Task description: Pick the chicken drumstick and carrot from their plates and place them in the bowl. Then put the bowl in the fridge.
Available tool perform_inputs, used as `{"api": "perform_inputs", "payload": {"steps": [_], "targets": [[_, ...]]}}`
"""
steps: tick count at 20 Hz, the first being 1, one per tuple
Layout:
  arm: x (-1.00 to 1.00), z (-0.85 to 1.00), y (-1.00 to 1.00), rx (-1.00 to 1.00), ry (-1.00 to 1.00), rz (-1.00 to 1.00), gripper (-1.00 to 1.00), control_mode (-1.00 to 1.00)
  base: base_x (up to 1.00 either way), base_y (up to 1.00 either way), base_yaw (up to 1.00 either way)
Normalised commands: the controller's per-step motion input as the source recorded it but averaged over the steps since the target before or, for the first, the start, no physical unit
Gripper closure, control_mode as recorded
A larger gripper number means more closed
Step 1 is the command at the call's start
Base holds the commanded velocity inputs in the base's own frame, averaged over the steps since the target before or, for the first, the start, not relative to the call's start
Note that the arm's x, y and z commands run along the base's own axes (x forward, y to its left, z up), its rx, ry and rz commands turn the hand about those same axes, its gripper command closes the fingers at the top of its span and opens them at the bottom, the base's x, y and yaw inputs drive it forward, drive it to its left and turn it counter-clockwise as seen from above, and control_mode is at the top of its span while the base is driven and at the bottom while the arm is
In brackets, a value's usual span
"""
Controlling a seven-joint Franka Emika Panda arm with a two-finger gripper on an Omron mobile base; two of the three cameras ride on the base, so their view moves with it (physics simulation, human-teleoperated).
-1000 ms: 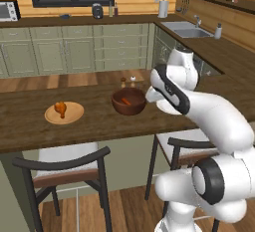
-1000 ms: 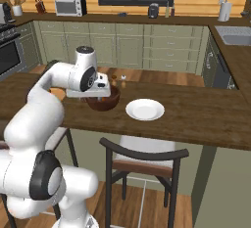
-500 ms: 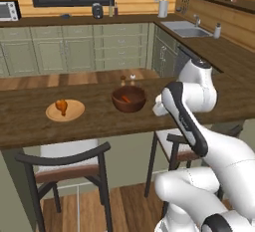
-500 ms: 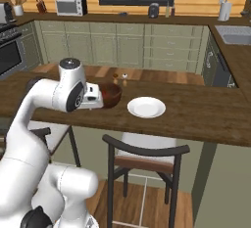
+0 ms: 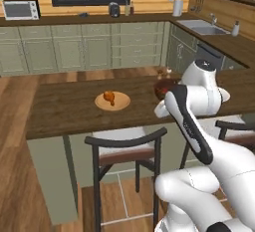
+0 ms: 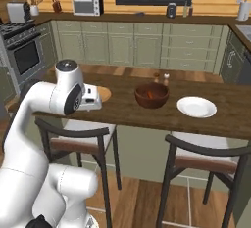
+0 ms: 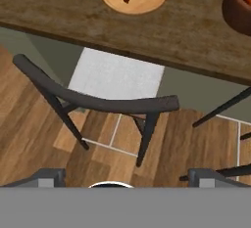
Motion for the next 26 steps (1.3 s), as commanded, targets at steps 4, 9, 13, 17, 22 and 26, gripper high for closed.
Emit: {"api": "perform_inputs", "payload": {"steps": [4, 9, 13, 17, 22, 26], "targets": [[0.0, 0.0, 0.0, 0.0, 0.0, 0.0, -1.0, 1.0, 0.89, 0.4, -0.02], [0.0, 0.0, 0.0, 0.0, 0.0, 0.0, -1.0, 1.0, 1.0, -0.04, 0.0], [0.0, 0.0, 0.0, 0.0, 0.0, 0.0, -1.0, 1.0, 1.0, 0.01, 0.0], [1.0, -0.11, 0.41, -0.01, 0.15, 0.0, -1.0, -1.0, 0.0, 0.0, 0.0], [1.0, -0.24, 0.63, 0.0, 0.13, 0.0, -1.0, -1.0, 0.0, 0.0, 0.0], [0.97, -0.32, 0.32, 0.0, 0.03, -0.02, -1.0, -1.0, 0.0, 0.0, 0.0]]}}
